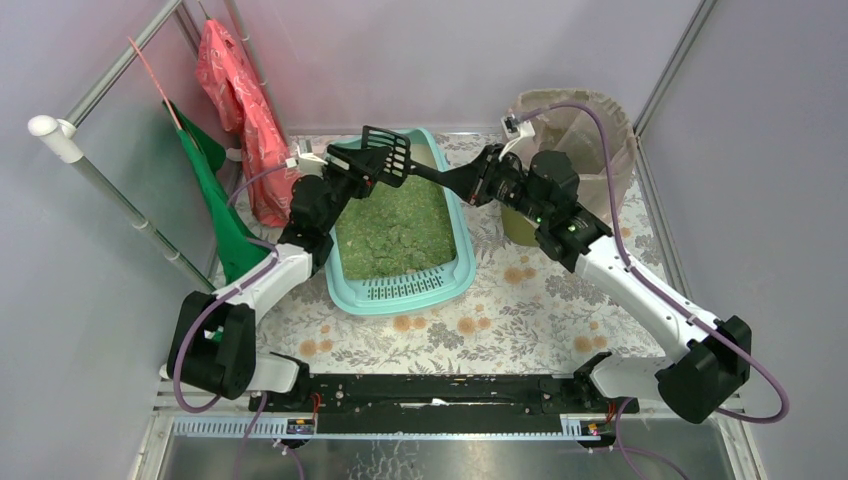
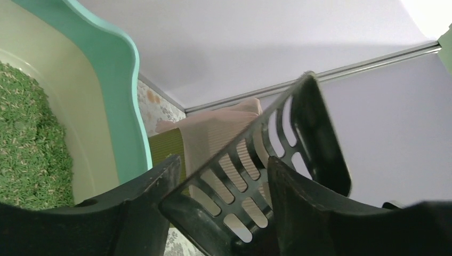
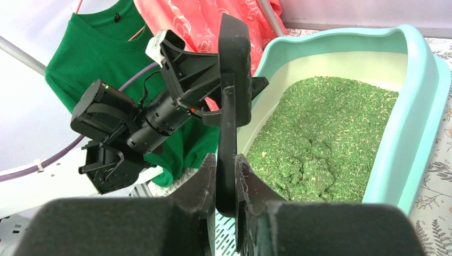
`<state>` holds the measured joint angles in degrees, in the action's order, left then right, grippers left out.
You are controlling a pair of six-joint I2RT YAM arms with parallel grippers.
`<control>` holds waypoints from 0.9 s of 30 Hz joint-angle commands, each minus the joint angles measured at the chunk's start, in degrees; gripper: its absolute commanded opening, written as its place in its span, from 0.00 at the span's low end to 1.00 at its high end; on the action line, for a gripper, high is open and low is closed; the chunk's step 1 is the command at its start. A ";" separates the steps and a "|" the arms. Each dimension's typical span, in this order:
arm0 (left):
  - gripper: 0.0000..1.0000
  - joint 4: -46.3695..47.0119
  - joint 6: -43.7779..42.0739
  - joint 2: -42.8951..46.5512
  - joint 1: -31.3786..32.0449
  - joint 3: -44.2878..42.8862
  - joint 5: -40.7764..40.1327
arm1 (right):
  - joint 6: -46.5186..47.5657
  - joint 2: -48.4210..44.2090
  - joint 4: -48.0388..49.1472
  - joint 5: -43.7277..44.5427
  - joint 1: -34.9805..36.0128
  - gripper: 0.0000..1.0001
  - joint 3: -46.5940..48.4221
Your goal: Clean the litter box
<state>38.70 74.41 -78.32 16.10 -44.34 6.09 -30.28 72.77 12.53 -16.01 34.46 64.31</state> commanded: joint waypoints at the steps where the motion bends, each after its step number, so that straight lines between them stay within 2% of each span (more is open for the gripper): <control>1: 0.73 -2.21 -4.40 0.01 0.08 -2.65 3.73 | 1.50 -2.92 -1.77 -1.33 -0.54 0.00 3.93; 5: 0.83 -4.35 -10.97 0.07 -0.57 -4.95 7.37 | 1.82 -3.78 -5.15 -2.42 -1.80 0.00 4.36; 10: 0.83 -5.01 -20.12 -1.15 -3.11 -7.49 17.88 | -0.38 -4.87 -11.89 -8.02 -5.47 0.00 8.32; 12: 0.80 -4.63 -22.15 -2.03 -4.18 -8.15 22.31 | -0.35 -5.16 -16.64 -10.62 -6.90 0.00 10.45; 17: 0.61 -2.42 -22.23 -4.45 -5.39 -7.88 28.41 | 0.57 -5.69 -23.47 -13.91 -9.01 0.00 14.06; 21: 0.57 3.35 -18.36 -6.44 -5.54 -6.01 30.08 | -2.04 -6.19 -21.55 -18.20 -10.01 0.00 13.13; 27: 0.36 15.51 -9.80 -10.03 -5.59 -4.94 34.94 | -3.41 -4.94 -21.06 -21.88 -10.09 0.00 12.21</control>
<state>42.72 58.63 -85.60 11.14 -50.81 36.95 -31.14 68.58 -11.77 -29.67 24.05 75.53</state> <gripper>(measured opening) 0.410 0.154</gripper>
